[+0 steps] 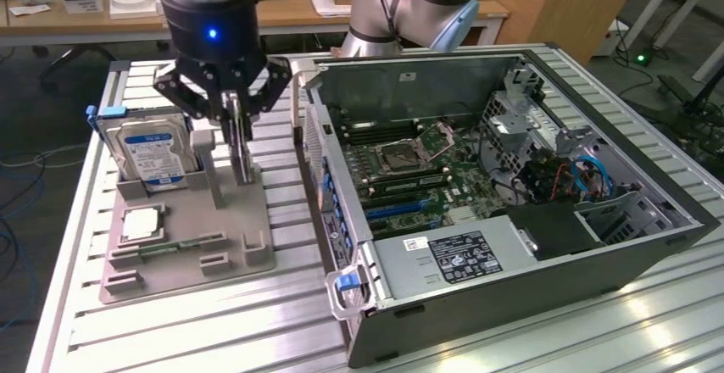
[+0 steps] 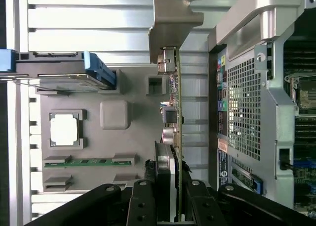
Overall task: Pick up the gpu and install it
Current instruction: 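Pick up the gpu and move the gpu toward the slot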
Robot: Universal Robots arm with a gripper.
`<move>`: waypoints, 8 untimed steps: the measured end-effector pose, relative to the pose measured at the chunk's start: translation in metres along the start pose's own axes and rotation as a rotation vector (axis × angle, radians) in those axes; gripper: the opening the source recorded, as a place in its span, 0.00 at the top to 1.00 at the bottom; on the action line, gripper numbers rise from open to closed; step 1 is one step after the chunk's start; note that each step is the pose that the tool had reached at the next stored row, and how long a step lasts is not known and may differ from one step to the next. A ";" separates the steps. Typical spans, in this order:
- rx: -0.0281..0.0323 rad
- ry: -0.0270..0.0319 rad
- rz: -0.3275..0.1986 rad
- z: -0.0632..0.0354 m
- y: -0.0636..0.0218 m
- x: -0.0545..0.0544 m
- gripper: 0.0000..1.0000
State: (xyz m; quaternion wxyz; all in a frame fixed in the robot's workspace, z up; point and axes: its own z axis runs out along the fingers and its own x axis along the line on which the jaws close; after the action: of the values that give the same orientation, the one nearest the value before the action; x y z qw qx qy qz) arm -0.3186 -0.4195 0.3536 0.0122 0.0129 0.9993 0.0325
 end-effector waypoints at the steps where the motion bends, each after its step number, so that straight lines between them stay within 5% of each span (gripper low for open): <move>1: -0.0001 0.0001 0.000 -0.0049 0.0003 0.000 0.72; 8: -0.0028 0.0001 0.000 -0.0366 0.0024 -0.001 0.72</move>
State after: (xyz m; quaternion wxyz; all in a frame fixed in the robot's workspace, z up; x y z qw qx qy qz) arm -0.3186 -0.4195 0.3903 0.0121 0.0129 0.9993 0.0339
